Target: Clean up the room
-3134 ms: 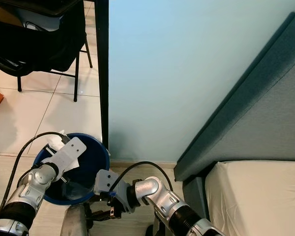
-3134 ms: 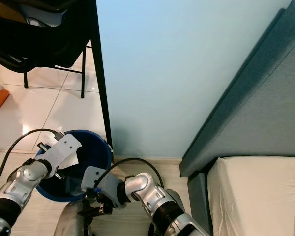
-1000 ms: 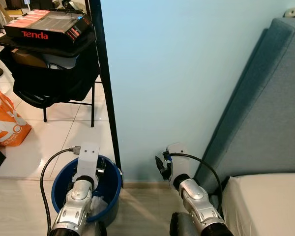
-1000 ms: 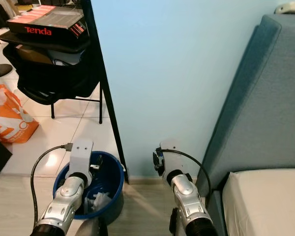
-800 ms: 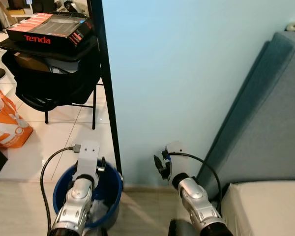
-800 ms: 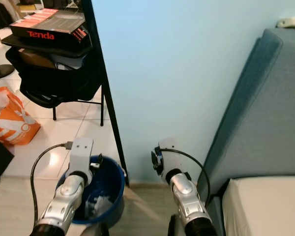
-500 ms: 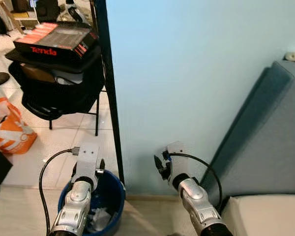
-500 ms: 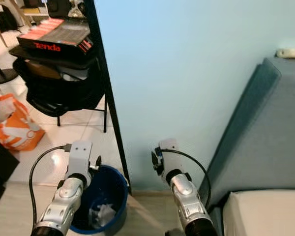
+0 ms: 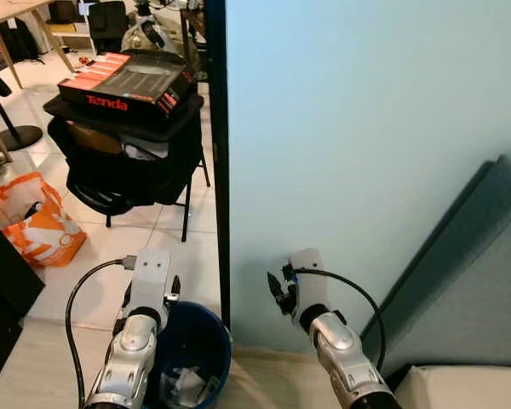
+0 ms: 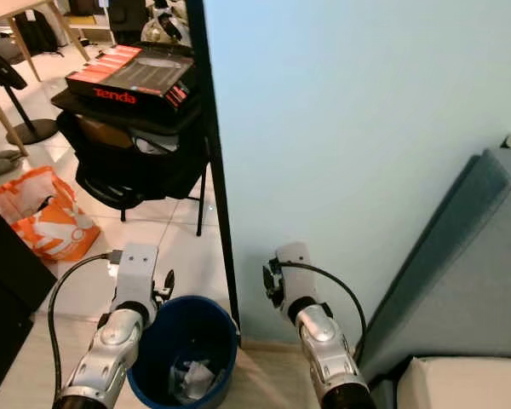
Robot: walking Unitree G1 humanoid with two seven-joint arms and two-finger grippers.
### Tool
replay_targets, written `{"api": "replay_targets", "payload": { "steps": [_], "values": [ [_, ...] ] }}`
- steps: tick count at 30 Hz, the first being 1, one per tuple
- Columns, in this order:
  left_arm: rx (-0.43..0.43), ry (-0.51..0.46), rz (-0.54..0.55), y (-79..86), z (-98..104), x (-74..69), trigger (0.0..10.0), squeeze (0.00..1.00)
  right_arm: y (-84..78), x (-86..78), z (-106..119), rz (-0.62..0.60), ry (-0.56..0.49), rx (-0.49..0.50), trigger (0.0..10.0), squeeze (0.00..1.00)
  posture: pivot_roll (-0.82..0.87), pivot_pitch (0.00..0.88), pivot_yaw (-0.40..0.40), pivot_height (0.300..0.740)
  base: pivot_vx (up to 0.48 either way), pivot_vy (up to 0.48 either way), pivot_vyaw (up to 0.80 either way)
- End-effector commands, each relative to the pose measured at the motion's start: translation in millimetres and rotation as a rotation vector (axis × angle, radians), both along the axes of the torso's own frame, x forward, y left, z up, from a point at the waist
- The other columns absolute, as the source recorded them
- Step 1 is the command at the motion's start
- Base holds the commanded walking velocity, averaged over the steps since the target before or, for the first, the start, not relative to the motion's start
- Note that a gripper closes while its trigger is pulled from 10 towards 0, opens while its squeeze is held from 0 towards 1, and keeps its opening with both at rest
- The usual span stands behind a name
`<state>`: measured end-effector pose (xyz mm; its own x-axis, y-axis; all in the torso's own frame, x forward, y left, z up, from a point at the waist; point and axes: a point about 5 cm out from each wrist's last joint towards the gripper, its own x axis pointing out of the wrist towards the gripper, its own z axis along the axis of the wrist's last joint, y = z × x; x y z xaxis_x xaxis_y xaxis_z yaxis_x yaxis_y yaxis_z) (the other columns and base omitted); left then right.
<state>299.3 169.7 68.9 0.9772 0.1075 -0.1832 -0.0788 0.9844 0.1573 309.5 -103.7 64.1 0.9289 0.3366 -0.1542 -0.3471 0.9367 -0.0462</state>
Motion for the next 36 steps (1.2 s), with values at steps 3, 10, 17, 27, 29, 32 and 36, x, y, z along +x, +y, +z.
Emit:
{"api": "replay_targets", "payload": {
  "steps": [3,10,17,27,29,32,36],
  "values": [
    [0.021,0.007,0.008,4.4,-1.5,-2.6,10.0,0.0,-0.5,-1.0,0.5,-0.006,-0.001,0.017,10.0,0.0,0.03,0.059,-0.024,0.724,0.0,0.0,0.0],
    [0.024,0.005,0.005,4.6,-0.5,-1.8,10.0,0.0,-1.0,-0.6,1.6,-0.008,-0.003,0.023,10.0,0.0,0.03,0.059,-0.02,0.74,0.0,0.0,0.0],
    [0.023,-0.001,-0.001,3.9,2.5,1.9,10.0,0.0,-0.5,5.5,10.7,0.015,0.006,0.051,10.0,0.0,0.01,0.083,-0.017,0.74,0.0,0.0,0.0],
    [0.042,-0.027,-0.024,9.6,16.9,13.3,10.0,0.0,29.8,12.7,58.9,0.346,-0.055,0.044,10.0,0.0,0.0,0.175,-0.04,0.74,0.0,0.0,0.0],
    [0.062,-0.057,-0.042,13.0,29.5,19.2,10.0,0.0,47.5,11.5,106.1,0.538,-0.223,-0.061,10.0,0.0,0.0,0.208,-0.049,0.74,0.0,0.0,0.0],
    [0.069,-0.065,-0.05,13.4,33.0,20.5,10.0,0.0,52.8,9.1,120.6,0.59,-0.283,-0.098,10.0,0.0,0.0,0.208,-0.049,0.74,0.0,0.0,0.0],
    [0.062,-0.09,-0.1,10.8,44.2,21.5,10.0,0.0,71.4,-7.0,193.0,0.744,-0.548,-0.162,10.0,0.0,0.0,0.259,-0.039,0.74,0.0,0.0,0.0]
  ]
}}
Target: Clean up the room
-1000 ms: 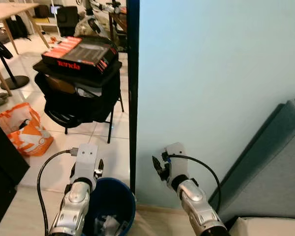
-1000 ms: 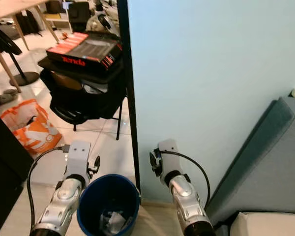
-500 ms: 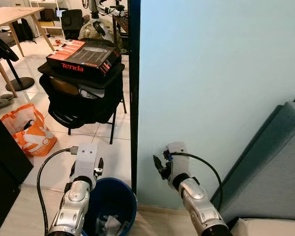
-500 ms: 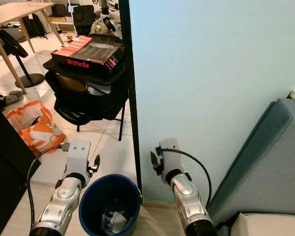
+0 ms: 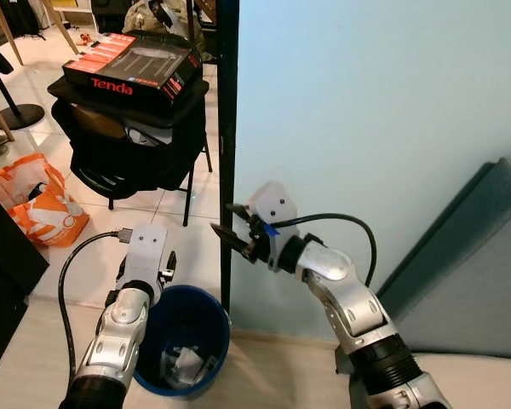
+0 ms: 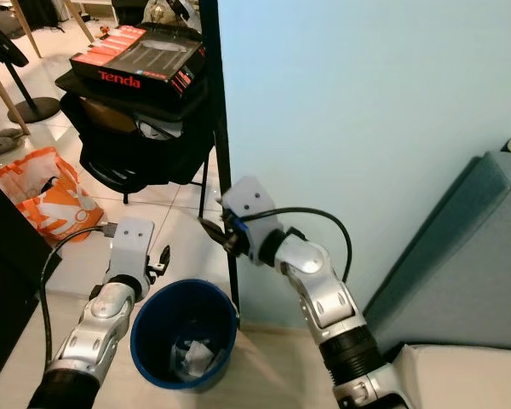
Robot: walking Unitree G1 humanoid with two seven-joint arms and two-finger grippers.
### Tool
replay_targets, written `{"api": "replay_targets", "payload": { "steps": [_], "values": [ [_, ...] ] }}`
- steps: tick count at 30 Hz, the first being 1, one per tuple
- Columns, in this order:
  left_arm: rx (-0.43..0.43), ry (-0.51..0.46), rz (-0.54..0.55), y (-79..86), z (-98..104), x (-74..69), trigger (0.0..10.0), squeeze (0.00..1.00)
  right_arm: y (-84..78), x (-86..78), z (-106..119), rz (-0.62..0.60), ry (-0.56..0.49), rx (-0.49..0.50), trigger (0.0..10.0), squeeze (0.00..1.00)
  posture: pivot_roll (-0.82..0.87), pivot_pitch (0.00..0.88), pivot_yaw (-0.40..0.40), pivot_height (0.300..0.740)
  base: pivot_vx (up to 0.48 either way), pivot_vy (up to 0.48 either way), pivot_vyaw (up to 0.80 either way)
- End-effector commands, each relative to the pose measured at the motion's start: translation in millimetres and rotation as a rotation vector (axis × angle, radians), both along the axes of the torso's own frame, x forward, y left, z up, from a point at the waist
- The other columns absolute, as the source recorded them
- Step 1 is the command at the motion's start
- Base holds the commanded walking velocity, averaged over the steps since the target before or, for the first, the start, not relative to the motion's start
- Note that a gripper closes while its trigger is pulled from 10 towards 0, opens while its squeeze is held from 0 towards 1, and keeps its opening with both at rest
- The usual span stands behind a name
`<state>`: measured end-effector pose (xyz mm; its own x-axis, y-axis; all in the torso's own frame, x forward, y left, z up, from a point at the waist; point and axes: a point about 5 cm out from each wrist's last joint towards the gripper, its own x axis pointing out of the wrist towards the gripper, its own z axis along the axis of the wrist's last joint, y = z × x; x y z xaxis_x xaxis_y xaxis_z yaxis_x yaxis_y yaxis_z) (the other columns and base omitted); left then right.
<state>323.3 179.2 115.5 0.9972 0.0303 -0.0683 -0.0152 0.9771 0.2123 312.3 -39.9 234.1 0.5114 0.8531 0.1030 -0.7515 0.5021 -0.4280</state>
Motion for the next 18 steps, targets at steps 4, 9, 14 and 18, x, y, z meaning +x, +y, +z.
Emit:
{"api": "replay_targets", "payload": {
  "steps": [4,9,14,18],
  "values": [
    [-0.003,0.015,-0.045,-2.3,2.1,-1.8,10.0,0.0,15.3,-22.6,74.3,0.158,-0.252,0.03,10.0,0.0,0.0,0.261,-0.036,0.74,0.0,0.0,0.0],
    [-0.007,0.014,-0.048,-2.0,3.8,-0.7,10.0,0.0,18.8,-29.9,103.5,0.195,-0.337,0.065,10.0,0.0,0.0,0.262,-0.032,0.74,0.0,0.0,0.0],
    [-0.01,0.016,-0.046,0.0,4.7,-0.7,10.0,0.0,22.5,-41.4,141.6,0.246,-0.448,0.135,10.0,0.0,0.01,0.269,-0.029,0.74,0.0,0.0,0.0],
    [-0.006,0.029,-0.045,4.2,3.8,-4.1,10.0,0.0,20.5,-53.6,192.7,0.27,-0.619,0.154,10.0,0.0,0.01,0.277,-0.026,0.74,0.0,0.0,0.0]
  ]
}}
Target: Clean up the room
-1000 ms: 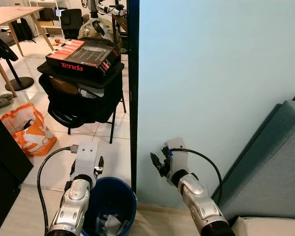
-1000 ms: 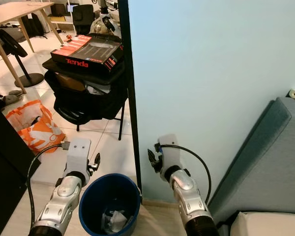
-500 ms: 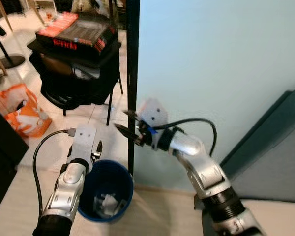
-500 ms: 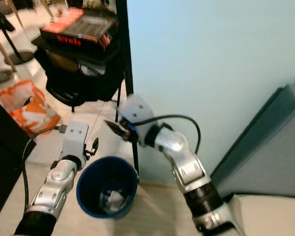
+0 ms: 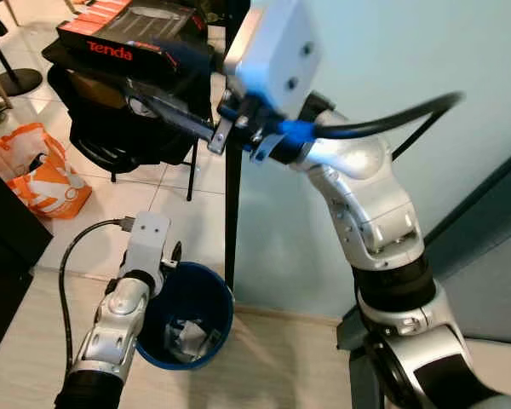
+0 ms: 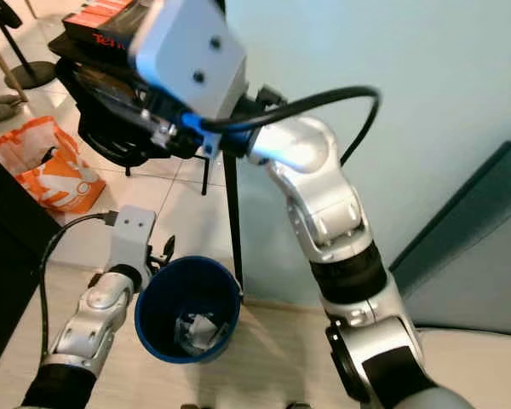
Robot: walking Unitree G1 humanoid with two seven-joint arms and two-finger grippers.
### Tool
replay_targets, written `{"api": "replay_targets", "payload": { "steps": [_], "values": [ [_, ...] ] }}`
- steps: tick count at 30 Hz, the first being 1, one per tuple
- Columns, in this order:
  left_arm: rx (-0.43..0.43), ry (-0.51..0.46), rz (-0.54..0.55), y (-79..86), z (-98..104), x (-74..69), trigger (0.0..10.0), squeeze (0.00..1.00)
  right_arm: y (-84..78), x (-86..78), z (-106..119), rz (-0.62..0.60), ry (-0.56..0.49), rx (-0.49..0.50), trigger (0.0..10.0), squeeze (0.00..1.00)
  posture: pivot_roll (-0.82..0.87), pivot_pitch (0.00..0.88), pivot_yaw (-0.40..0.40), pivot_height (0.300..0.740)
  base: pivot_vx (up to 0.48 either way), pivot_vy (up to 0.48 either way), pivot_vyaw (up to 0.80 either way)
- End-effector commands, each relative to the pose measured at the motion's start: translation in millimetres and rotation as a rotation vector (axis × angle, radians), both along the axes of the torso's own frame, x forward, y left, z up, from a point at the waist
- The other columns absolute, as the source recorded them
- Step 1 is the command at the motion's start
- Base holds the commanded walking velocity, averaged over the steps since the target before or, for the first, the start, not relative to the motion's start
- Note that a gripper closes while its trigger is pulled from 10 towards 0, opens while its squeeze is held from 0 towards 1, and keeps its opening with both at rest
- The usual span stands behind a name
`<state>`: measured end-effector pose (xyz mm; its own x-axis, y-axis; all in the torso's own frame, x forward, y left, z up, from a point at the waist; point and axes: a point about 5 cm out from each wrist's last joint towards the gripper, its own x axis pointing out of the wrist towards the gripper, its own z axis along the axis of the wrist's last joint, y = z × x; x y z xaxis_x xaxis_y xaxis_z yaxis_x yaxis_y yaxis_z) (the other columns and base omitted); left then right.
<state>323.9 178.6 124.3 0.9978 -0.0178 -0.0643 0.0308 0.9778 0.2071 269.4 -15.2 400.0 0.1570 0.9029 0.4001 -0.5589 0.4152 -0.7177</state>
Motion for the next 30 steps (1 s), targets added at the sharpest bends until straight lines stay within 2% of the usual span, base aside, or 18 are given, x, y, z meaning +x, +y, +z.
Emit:
{"api": "replay_targets", "payload": {
  "steps": [1,7,13,15,27,30],
  "values": [
    [0.0,0.033,0.003,4.7,-5.1,-4.7,10.0,0.0,-4.3,-10.8,26.7,0.028,-0.097,0.028,10.0,0.0,0.01,0.277,-0.026,0.74,0.0,0.0,0.0],
    [0.001,0.041,0.009,7.4,-5.6,-8.0,10.0,0.0,-6.5,-14.6,45.4,0.017,-0.152,0.027,10.0,0.0,0.01,0.283,-0.028,0.74,0.0,0.0,0.0],
    [0.003,0.046,0.014,10.1,-5.2,-9.8,10.0,0.0,-8.6,-14.0,53.2,-0.013,-0.186,-0.003,10.0,0.0,0.02,0.29,-0.032,0.74,0.0,0.0,0.0],
    [0.004,0.047,0.014,10.7,-4.8,-10.0,10.0,0.0,0.8,-9.5,48.7,-0.02,-0.177,-0.012,10.0,0.0,0.02,0.291,-0.031,0.74,0.0,0.0,0.0],
    [0.011,0.052,0.007,10.7,-4.3,-10.1,10.0,0.0,10.4,-2.6,44.4,-0.023,-0.161,-0.016,10.0,0.0,0.02,0.292,-0.029,0.74,0.0,0.0,0.0],
    [0.018,0.053,0.003,10.2,-4.2,-9.6,10.0,0.0,25.1,-6.6,42.9,0.001,-0.186,-0.053,10.0,0.0,0.02,0.29,-0.028,0.74,0.0,0.0,0.0]
  ]
}}
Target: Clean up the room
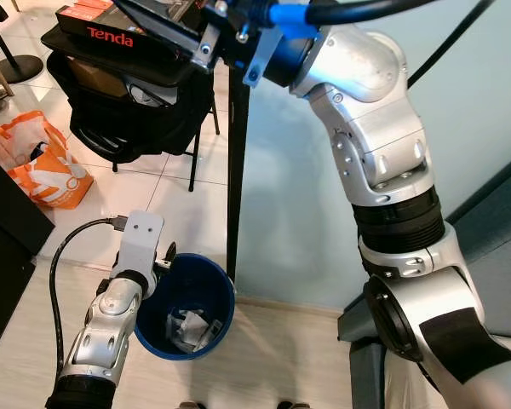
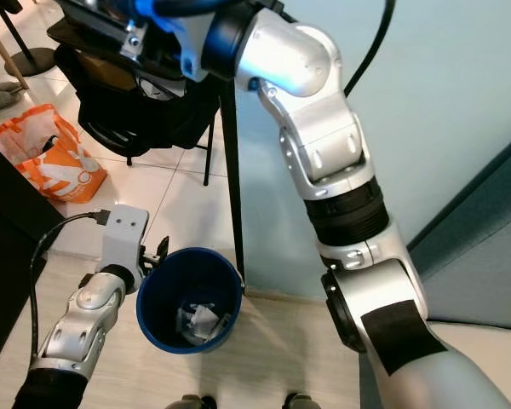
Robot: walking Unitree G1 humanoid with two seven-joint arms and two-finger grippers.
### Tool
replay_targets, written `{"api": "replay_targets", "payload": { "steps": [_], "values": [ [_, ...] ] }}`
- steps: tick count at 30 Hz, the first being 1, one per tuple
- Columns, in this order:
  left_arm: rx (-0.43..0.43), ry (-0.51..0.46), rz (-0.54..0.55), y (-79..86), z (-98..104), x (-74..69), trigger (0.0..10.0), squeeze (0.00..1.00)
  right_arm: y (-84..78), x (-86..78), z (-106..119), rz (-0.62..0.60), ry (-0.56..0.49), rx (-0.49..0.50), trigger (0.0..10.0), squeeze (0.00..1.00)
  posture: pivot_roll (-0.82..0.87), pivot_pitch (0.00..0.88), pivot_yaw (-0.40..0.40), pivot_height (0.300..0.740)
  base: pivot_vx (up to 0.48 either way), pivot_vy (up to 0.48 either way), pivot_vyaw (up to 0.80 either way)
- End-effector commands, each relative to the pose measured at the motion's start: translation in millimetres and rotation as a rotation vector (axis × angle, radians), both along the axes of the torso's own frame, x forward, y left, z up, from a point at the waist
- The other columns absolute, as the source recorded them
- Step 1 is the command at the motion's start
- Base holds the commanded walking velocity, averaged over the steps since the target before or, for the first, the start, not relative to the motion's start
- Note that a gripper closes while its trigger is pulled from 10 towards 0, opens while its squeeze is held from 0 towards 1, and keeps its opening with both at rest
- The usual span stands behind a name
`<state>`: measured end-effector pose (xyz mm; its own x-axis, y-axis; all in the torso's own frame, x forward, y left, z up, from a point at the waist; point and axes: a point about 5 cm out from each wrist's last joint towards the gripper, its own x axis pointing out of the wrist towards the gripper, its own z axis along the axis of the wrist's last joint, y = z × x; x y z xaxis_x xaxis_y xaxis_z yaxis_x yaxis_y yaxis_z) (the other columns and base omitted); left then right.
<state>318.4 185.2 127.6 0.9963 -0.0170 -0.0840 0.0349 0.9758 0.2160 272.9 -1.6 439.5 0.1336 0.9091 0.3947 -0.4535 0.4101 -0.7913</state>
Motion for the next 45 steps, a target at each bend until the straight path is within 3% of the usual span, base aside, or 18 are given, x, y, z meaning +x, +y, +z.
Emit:
{"api": "replay_targets", "payload": {
  "steps": [1,12,15,19,24,31,34,36,38,41,45],
  "values": [
    [0.008,0.033,0.004,3.6,-7.4,-4.1,10.0,0.0,11.5,-10.0,3.4,0.028,-0.061,-0.029,10.0,0.0,0.02,0.29,-0.028,0.74,0.0,0.0,0.0],
    [0.016,0.033,0.015,10.0,-5.2,-5.1,10.0,0.0,14.5,-12.0,3.2,0.022,-0.085,-0.005,10.0,0.0,0.03,0.295,-0.022,0.74,0.0,0.0,0.0],
    [0.013,0.033,0.014,9.1,-5.3,-4.8,10.0,0.0,14.0,-13.7,3.1,0.059,-0.044,0.048,10.0,0.0,0.03,0.291,-0.02,0.74,0.0,0.0,0.0],
    [0.016,0.032,0.005,6.7,-5.3,-4.2,10.0,0.0,14.9,-13.0,1.7,0.063,-0.028,0.036,10.0,0.0,0.03,0.29,-0.016,0.74,0.0,0.0,0.0],
    [0.019,0.03,0.0,5.4,-4.9,-4.1,10.0,0.0,19.6,-14.2,-3.6,0.049,-0.074,-0.02,10.0,0.0,0.03,0.294,-0.02,0.74,0.0,0.0,0.0],
    [0.02,0.037,0.01,9.6,-5.7,-6.0,10.0,0.0,15.4,-13.8,-0.2,-0.023,-0.131,0.01,10.0,0.0,0.04,0.295,-0.017,0.74,0.0,0.0,0.0],
    [0.021,0.036,0.012,10.3,-5.2,-5.7,10.0,0.0,13.2,-10.6,1.2,-0.023,-0.107,0.039,10.0,0.0,0.04,0.295,-0.017,0.74,0.0,0.0,0.0],
    [0.02,0.034,0.013,10.6,-4.8,-5.4,10.0,0.0,12.5,-9.1,2.8,-0.025,-0.107,0.026,10.0,0.0,0.04,0.291,-0.019,0.74,0.0,0.0,0.0],
    [0.023,0.033,0.004,8.2,-4.8,-4.7,10.0,0.0,20.9,-6.7,-7.8,-0.055,-0.13,-0.105,10.0,0.0,0.03,0.291,-0.016,0.74,0.0,0.0,0.0],
    [0.024,0.033,-0.003,6.0,-4.8,-3.9,10.0,0.0,29.3,-6.1,-22.8,-0.058,-0.151,-0.192,10.0,0.0,0.03,0.293,-0.015,0.74,0.0,0.0,0.0],
    [0.024,0.035,-0.002,6.4,-4.8,-4.2,10.0,0.0,28.2,-7.3,-23.5,-0.091,-0.18,-0.15,10.0,0.0,0.04,0.295,-0.015,0.74,0.0,0.0,0.0]
  ]
}}
